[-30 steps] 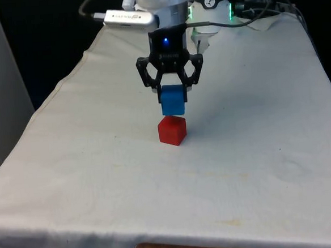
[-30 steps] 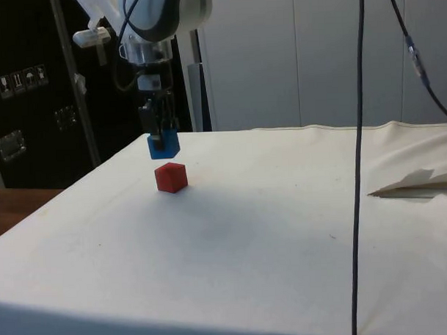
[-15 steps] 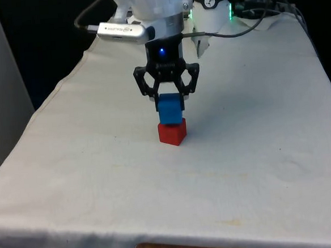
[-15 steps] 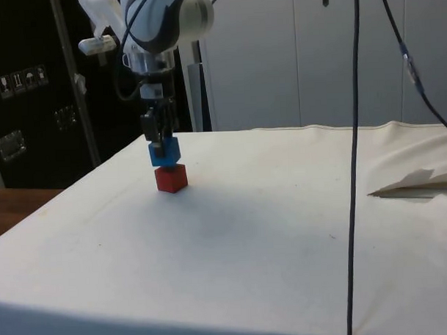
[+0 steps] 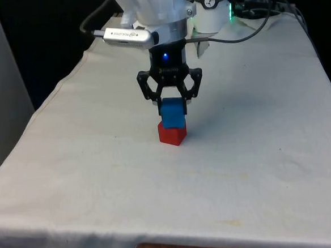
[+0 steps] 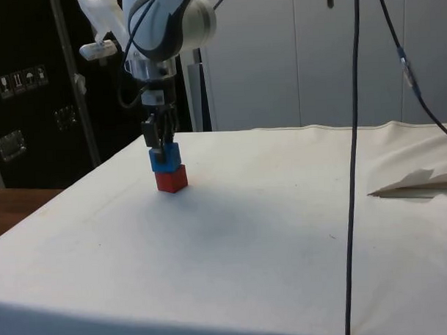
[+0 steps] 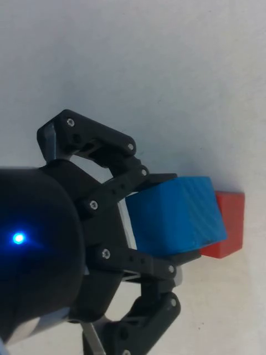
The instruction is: Stack the two cubes.
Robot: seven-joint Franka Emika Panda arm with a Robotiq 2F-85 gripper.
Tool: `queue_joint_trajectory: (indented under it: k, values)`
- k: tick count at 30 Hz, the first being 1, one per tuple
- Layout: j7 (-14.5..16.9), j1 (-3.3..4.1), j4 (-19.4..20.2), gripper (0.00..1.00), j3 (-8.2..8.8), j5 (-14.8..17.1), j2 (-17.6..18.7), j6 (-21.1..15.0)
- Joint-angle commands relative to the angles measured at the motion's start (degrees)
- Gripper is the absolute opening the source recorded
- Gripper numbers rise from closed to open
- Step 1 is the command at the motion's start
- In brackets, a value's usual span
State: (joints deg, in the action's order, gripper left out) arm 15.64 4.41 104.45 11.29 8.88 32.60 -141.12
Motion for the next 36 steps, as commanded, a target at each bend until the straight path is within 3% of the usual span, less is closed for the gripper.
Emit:
queue_joint_trajectory:
  k: [1,6,9,10,11,15,16,19,26,36]
  values:
    - [-0.1,0.06,0.2,0.0,0.0,0.1,-0.1,-0.5]
    - [-0.2,0.17,0.1,0.0,0.06,-0.1,-0.1,-0.2]
    - [-0.2,0.23,0.1,0.07,0.11,-0.1,0.0,-0.2]
    - [-0.2,0.29,0.1,0.15,0.11,-0.1,0.0,-0.2]
    - [-0.2,0.29,0.1,0.34,0.11,-0.1,0.0,-0.1]
    - [0.0,0.17,0.0,0.74,0.0,0.0,0.0,0.1]
    - [-0.2,0.34,0.0,0.74,0.11,-0.2,0.0,-0.1]
    - [-0.3,0.34,0.0,1.0,0.17,-0.2,0.0,-0.1]
    - [-0.2,0.34,0.0,1.0,0.17,-0.2,0.0,0.1]
    - [-0.8,0.46,-0.3,1.0,0.52,-0.3,-3.0,2.9]
